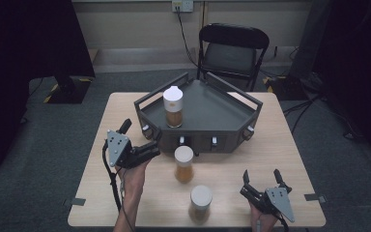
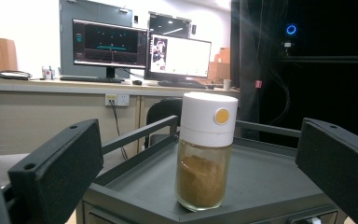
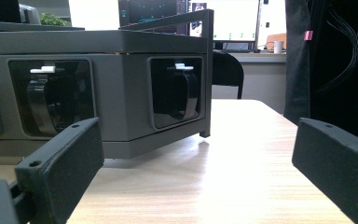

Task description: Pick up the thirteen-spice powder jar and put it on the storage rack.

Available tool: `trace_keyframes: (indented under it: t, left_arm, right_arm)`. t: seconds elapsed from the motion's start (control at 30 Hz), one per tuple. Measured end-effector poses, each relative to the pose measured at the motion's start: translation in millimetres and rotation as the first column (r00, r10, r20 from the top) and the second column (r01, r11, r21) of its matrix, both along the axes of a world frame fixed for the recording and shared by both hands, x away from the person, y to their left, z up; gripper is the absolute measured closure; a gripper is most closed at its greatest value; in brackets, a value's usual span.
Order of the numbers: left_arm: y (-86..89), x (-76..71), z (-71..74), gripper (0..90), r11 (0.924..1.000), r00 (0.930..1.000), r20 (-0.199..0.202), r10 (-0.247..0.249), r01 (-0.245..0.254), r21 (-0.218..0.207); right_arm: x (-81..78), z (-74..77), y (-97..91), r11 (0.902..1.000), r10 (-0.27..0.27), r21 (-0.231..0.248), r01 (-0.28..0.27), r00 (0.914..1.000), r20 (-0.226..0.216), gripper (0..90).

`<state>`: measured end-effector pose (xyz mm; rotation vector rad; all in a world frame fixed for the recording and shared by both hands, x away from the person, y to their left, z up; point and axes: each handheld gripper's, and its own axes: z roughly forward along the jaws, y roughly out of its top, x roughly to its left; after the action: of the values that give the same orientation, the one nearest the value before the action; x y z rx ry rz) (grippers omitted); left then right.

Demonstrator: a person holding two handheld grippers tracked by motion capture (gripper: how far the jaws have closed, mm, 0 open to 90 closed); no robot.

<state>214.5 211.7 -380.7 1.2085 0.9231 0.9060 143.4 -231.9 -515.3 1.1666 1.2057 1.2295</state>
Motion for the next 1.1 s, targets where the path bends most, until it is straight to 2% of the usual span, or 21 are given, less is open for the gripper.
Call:
trace_keyframes:
  t: [0.47, 0.73, 1.1]
  left_arm:
    - [4.4, -16.1, -20.2, 0.0, 0.9989, 0.9987, 0.023, 0.046, -0.046, 0.003]
    - [8.1, -23.9, -34.2, 0.0, 0.9975, 0.9974, 0.017, 0.070, -0.070, 0.009]
    - [11.7, -35.5, -54.6, 0.0, 0.9930, 0.9930, -0.003, 0.118, -0.118, -0.007]
  right_arm:
    - [0.0, 0.0, 0.1, 1.0000, 0.000, -0.001, 0.000, 1.0000, 0.000, 0.8]
    - [0.0, 0.1, 0.0, 1.0000, 0.000, 0.000, 0.000, 1.0000, 0.000, 0.9]
    - [0.0, 0.0, -0.2, 1.0000, 0.002, 0.000, -0.002, 1.0000, 0.000, 0.9]
